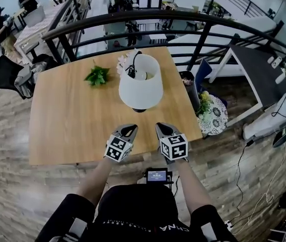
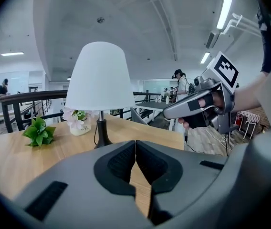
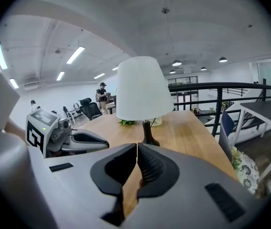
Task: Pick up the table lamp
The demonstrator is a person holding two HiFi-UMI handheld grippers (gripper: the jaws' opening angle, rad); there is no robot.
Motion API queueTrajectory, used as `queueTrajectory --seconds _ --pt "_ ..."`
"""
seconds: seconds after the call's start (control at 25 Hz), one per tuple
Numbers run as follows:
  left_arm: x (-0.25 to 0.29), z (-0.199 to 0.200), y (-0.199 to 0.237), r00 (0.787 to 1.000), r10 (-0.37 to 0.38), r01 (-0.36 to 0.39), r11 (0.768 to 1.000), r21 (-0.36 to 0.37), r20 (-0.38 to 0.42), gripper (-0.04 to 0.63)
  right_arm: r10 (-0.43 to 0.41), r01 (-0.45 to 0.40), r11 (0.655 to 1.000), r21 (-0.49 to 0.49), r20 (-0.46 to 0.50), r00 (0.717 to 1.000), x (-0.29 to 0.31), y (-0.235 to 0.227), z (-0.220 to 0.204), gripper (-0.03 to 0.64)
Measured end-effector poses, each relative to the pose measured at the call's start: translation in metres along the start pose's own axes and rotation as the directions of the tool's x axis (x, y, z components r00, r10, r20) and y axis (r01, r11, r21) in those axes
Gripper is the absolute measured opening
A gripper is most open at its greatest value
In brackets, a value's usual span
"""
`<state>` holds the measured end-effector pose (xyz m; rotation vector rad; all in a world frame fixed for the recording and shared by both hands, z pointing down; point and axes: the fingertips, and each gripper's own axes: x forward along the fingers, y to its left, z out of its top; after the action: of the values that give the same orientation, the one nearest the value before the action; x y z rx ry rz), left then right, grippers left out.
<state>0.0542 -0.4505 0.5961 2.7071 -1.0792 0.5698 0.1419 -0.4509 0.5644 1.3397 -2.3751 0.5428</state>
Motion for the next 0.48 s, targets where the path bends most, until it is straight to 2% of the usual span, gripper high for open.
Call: queueTrajectory --seconds 0.08,0.2,0.48 --pt "0.009 0.007 0.004 1.000 0.018 -0.018 1.000 -0.011 0.008 0.018 0.023 -0.023 1.000 0.005 0.003 1.000 0.007 -0.012 0.005 0.031" --pt "0.017 0.021 0.008 0.999 0.004 -0.002 0.999 -0.038 0.048 0.018 0.042 -0.042 0.999 0.016 0.010 0.999 0.019 -0.024 0.015 0.031" --pt "0.028 0.029 0.031 0.999 0.000 0.000 1.000 -0.001 0.032 0.018 0.034 -0.034 0.999 0.022 0.016 0.999 0.036 -0.024 0.028 0.031"
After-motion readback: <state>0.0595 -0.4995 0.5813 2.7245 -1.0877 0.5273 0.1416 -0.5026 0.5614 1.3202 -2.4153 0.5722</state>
